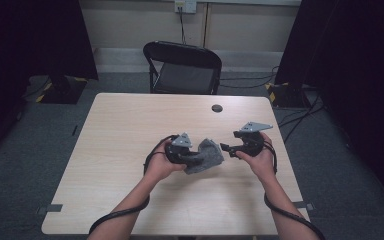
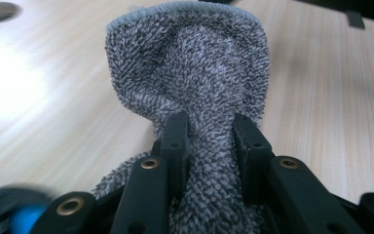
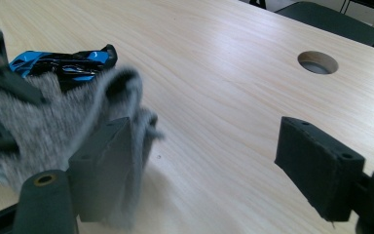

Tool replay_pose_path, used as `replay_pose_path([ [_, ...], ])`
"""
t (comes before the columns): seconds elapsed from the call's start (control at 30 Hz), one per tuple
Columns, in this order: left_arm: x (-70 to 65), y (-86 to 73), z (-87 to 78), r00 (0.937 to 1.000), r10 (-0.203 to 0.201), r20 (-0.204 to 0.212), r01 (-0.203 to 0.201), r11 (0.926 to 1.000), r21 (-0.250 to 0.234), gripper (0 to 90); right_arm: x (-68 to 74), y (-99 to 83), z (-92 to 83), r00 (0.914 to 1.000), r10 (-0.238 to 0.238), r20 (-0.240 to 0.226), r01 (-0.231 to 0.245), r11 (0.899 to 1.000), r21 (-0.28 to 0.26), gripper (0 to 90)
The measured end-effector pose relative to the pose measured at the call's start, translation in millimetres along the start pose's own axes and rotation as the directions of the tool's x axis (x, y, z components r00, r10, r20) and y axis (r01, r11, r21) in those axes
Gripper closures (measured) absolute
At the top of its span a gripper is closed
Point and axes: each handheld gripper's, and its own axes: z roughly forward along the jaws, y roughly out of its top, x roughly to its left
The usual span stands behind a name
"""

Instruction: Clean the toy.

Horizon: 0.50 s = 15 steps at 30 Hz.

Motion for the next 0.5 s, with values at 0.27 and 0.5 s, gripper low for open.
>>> replay_pose_path([
  [0.27, -9.0, 0.6, 38.6, 0.9979, 0.036, 0.053, -0.038, 0.9984, 0.042, 70.1, -7.6, -7.8, -9.1, 0.9998, 0.013, 0.012, -0.013, 1.000, -0.010, 21.4],
  [0.5, -4.7, -3.9, 38.5, 0.9996, 0.005, 0.027, -0.006, 0.9993, 0.037, 51.6, -7.2, -9.9, -8.1, 0.9998, 0.018, -0.005, -0.018, 1.000, -0.020, 22.1],
])
